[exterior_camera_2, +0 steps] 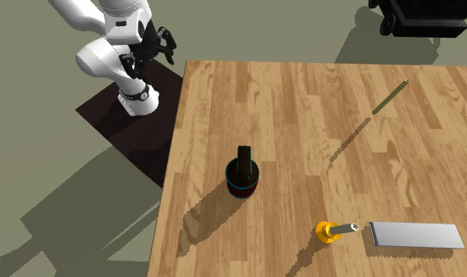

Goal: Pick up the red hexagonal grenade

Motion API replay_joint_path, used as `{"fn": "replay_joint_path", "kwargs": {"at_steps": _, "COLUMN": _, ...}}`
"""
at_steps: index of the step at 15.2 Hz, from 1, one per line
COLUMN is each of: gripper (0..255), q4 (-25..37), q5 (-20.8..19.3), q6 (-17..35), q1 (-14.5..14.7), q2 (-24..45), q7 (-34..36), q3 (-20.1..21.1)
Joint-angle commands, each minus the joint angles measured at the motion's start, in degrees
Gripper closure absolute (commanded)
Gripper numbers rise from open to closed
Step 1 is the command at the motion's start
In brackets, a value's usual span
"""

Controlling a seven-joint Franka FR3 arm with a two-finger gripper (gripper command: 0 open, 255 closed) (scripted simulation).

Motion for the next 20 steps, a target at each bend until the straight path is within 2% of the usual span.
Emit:
{"fn": "replay_joint_path", "kwargs": {"at_steps": 1, "gripper": 0, "q4": 0.0, "q5": 0.0, "q6": 0.0, "q1": 0.0, "q2": 0.0, "q7": 0.0, "q3": 0.0}}
{"fn": "replay_joint_path", "kwargs": {"at_steps": 11, "gripper": 0, "q4": 17.23, "q5": -0.84, "q6": 6.5, "q1": -2.06, "q2": 21.85, "q7": 10.8, "q3": 3.89}}
{"fn": "replay_joint_path", "kwargs": {"at_steps": 20, "gripper": 0, "q4": 39.71, "q5": -4.37, "q6": 5.38, "q1": -3.25, "q2": 42.04, "q7": 20.18, "q3": 5.35}}
